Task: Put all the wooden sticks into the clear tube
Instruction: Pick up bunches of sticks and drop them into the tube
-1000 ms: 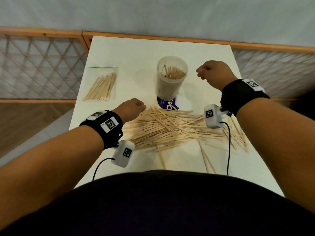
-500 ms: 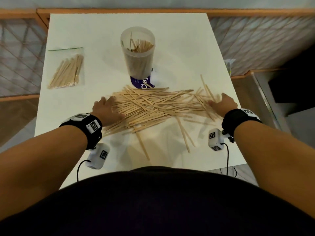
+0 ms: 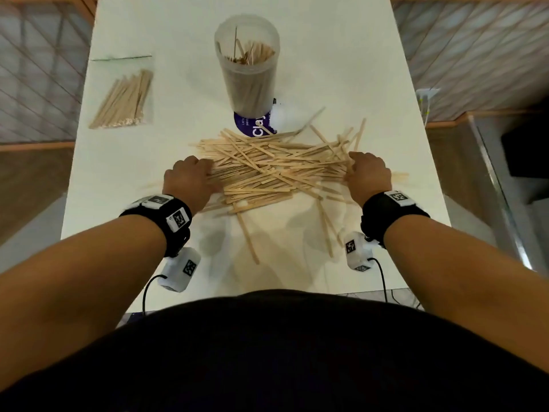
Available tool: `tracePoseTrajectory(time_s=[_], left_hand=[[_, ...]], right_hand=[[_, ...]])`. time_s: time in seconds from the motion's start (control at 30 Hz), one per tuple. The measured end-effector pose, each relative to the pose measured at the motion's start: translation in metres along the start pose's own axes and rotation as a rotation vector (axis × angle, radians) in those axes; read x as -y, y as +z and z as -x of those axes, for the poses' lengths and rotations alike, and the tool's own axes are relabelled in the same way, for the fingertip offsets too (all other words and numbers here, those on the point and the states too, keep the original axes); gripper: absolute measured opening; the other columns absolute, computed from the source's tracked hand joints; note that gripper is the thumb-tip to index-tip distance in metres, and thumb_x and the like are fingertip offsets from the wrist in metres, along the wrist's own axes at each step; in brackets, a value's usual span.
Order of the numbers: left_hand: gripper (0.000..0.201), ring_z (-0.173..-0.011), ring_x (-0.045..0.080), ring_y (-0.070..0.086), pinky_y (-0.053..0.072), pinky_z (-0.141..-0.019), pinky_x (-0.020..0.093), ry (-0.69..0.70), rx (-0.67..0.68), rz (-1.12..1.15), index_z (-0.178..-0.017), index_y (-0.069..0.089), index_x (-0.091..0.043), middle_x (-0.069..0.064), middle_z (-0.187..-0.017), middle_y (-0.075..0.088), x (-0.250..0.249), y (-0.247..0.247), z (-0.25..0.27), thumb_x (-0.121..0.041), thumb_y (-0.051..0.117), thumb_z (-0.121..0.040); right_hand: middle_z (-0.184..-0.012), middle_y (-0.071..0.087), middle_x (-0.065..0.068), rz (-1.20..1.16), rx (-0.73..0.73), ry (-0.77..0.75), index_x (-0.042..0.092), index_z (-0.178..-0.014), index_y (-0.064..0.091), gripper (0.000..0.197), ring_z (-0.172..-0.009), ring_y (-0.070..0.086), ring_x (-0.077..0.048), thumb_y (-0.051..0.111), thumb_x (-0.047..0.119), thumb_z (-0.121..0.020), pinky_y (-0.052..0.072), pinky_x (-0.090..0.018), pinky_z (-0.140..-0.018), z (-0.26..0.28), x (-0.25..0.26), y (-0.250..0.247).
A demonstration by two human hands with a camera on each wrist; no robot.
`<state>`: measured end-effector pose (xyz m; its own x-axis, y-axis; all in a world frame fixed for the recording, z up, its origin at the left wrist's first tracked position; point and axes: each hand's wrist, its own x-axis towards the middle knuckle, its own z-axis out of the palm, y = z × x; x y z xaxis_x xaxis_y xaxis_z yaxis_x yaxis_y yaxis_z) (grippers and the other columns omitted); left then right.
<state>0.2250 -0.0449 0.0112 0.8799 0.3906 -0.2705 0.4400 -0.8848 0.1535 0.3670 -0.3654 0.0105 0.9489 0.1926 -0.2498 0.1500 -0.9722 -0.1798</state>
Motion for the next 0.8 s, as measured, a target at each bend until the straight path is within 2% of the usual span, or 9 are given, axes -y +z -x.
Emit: tracePoseTrajectory(time_s=[0.13, 0.23, 0.33, 0.43, 0.5, 0.63, 0.73, 0.8], left_hand=[[0.036, -0.11, 0.035, 0.054, 0.043, -0.093, 0.041, 0.009, 0.01, 0.023, -0.124, 0.062, -0.02, 0.011, -0.116, 0.057, 0.003, -0.006, -0.002, -0.032, 0.059, -0.09], [0.029, -0.104, 0.036, 0.056, 0.047, -0.088, 0.041, 0.063, 0.025, 0.021, -0.119, 0.066, -0.017, 0.014, -0.11, 0.057, 0.004, -0.011, -0.001, -0.026, 0.051, -0.095], [0.031, -0.097, 0.037, 0.057, 0.048, -0.083, 0.041, 0.089, 0.023, 0.012, -0.115, 0.067, -0.01, 0.016, -0.106, 0.054, 0.006, -0.015, 0.0, -0.026, 0.047, -0.099], [0.028, -0.094, 0.038, 0.057, 0.048, -0.083, 0.042, 0.076, 0.057, -0.006, -0.117, 0.062, -0.005, 0.018, -0.109, 0.05, 0.006, -0.018, 0.002, -0.018, 0.046, -0.098], [0.031, -0.098, 0.04, 0.056, 0.048, -0.085, 0.044, 0.033, 0.094, -0.014, -0.124, 0.055, -0.006, 0.018, -0.116, 0.046, 0.006, -0.016, 0.005, -0.013, 0.048, -0.095], [0.049, -0.107, 0.042, 0.052, 0.046, -0.088, 0.046, -0.013, 0.159, 0.003, -0.133, 0.045, -0.01, 0.018, -0.124, 0.041, 0.001, -0.008, 0.014, -0.027, 0.061, -0.09], [0.04, -0.102, 0.042, 0.051, 0.046, -0.081, 0.045, -0.017, 0.101, -0.071, -0.125, 0.051, -0.006, 0.019, -0.115, 0.046, -0.002, -0.002, 0.017, -0.025, 0.059, -0.09], [0.035, -0.104, 0.04, 0.05, 0.046, -0.08, 0.044, -0.03, 0.083, -0.109, -0.118, 0.055, -0.005, 0.019, -0.112, 0.049, -0.003, -0.001, 0.017, -0.027, 0.056, -0.092]], right_hand=[[-0.125, 0.053, -0.018, -0.042, 0.051, -0.06, 0.011, -0.131, 0.053, 0.038, -0.116, 0.051, -0.035, 0.051, 0.014, -0.094, 0.044, -0.041, -0.094, 0.0, -0.003, -0.002], [-0.121, 0.051, -0.02, 0.006, 0.094, -0.083, 0.006, -0.124, 0.056, 0.033, -0.11, 0.053, -0.038, 0.052, 0.009, -0.091, 0.045, -0.041, -0.089, 0.002, -0.004, -0.006], [-0.125, 0.043, -0.021, 0.032, 0.148, -0.092, 0.002, -0.124, 0.052, 0.034, -0.105, 0.054, -0.04, 0.051, 0.005, -0.09, 0.045, -0.041, -0.089, 0.004, -0.004, -0.01], [-0.129, 0.039, -0.02, 0.028, 0.196, -0.072, 0.001, -0.128, 0.044, 0.037, -0.105, 0.053, -0.037, 0.048, 0.002, -0.091, 0.041, -0.033, -0.081, 0.006, -0.001, -0.015], [-0.129, 0.039, -0.019, -0.004, 0.197, -0.051, 0.002, -0.128, 0.043, 0.037, -0.105, 0.053, -0.036, 0.048, 0.004, -0.091, 0.04, -0.033, -0.079, 0.007, 0.0, -0.015], [-0.124, 0.044, -0.022, -0.017, 0.212, -0.05, 0.001, -0.124, 0.043, 0.035, -0.104, 0.055, -0.04, 0.05, 0.011, -0.092, 0.045, -0.041, -0.086, 0.011, 0.0, -0.006], [-0.12, 0.045, -0.02, -0.033, 0.213, -0.014, 0.004, -0.122, 0.044, 0.039, -0.104, 0.055, -0.04, 0.058, 0.025, -0.092, 0.046, -0.042, -0.084, 0.016, 0.001, 0.0], [-0.12, 0.045, -0.021, 0.0, 0.192, -0.028, 0.003, -0.122, 0.044, 0.04, -0.104, 0.054, -0.04, 0.058, 0.027, -0.092, 0.045, -0.041, -0.084, 0.019, 0.0, 0.003]])
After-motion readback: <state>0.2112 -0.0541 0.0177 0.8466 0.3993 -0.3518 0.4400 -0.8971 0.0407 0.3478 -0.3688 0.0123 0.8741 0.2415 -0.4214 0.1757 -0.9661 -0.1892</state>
